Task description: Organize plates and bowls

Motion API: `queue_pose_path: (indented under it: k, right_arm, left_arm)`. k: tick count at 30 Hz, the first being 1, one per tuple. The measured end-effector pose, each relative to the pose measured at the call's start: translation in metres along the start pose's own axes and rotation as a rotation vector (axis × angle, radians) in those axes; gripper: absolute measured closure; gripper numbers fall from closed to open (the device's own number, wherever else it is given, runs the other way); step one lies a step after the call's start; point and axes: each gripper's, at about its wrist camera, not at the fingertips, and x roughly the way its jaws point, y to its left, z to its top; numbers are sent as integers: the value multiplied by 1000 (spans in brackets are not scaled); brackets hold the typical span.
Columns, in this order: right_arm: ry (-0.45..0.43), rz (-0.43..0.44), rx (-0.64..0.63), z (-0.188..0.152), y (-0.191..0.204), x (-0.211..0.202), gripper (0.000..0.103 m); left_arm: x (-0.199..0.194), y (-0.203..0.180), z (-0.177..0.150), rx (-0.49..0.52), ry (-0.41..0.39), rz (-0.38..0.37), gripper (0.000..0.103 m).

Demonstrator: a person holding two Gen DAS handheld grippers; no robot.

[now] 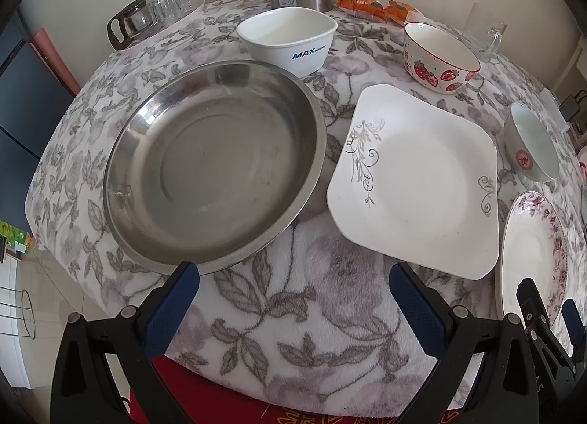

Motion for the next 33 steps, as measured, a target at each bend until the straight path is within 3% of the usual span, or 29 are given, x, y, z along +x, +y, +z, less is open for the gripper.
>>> queue_pose_path:
  k: [16, 19, 22, 27, 33]
  right_arm:
    - [7, 0, -11, 0, 4, 0, 0]
    - [10, 4, -19, 2, 9, -2, 0]
    - [3, 26, -31, 3, 19, -5, 0]
    - [-28, 82, -83, 3, 47, -12, 0]
    - [-26, 145, -124, 3, 86, -13, 0]
  left_arm:
    - [3, 3, -2, -9, -18, -11, 0]
    - [3, 8, -2, -31, -47, -57, 0]
    - [2, 20, 1, -108, -143, -155, 0]
    - [-4, 56, 6, -185, -144, -16, 0]
    - [1, 108, 12, -334, -107, -11, 0]
